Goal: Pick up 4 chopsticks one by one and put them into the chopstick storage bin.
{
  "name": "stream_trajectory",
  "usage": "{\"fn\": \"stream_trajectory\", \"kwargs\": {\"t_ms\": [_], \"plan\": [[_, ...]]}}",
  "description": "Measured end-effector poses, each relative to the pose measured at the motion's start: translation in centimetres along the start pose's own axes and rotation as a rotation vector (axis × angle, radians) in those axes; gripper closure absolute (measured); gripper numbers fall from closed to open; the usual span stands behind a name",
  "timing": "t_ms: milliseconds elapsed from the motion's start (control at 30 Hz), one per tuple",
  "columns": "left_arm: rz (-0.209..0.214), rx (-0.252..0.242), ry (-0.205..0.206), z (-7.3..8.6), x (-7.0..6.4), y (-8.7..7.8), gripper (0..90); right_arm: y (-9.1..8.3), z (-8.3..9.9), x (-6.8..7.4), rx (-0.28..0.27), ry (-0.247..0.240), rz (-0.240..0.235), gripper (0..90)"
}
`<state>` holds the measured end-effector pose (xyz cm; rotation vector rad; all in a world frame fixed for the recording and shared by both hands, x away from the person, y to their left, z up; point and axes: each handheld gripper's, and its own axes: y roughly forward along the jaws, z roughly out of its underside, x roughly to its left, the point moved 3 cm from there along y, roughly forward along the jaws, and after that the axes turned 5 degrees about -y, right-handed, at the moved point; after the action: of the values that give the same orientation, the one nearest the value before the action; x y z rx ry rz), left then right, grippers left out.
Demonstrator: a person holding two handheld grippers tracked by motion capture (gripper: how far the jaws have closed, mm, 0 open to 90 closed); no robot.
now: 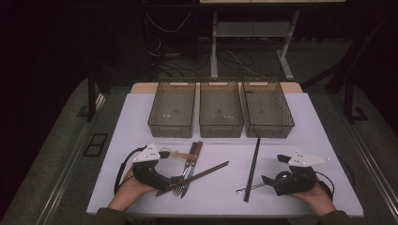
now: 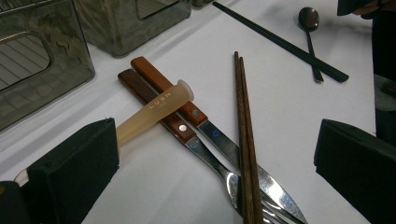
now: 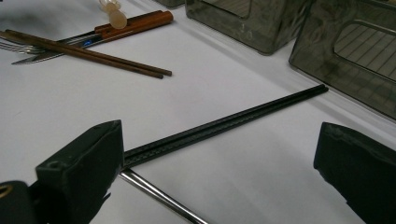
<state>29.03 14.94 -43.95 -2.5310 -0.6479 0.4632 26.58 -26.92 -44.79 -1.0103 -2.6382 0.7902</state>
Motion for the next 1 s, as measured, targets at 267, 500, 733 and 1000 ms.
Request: {"fn": "stream_trajectory", "kwargs": {"t_ms": [267, 500, 733, 1000], "plan": [[0.0, 0.0, -0.007, 0.0, 0.1, 0.0, 0.0, 0.0, -0.4, -0.5, 0.034, 0.026, 0.008, 5.1], [0.006, -0.007, -0.011, -0.1, 0.0, 0.0, 0.0, 0.1, -1.1, -0.9, 0.056, 0.054, 0.017, 17.6], [0.007, -0.005, -0.005, -0.1, -0.2, 0.0, 0.0, 0.8, -2.0, -1.3, 0.088, 0.071, 0.041, 36.1], [0.007, -0.005, -0.003, 0.0, -0.2, 0.0, 0.0, 1.6, -2.7, -1.6, 0.119, 0.086, 0.044, 56.2]]}}
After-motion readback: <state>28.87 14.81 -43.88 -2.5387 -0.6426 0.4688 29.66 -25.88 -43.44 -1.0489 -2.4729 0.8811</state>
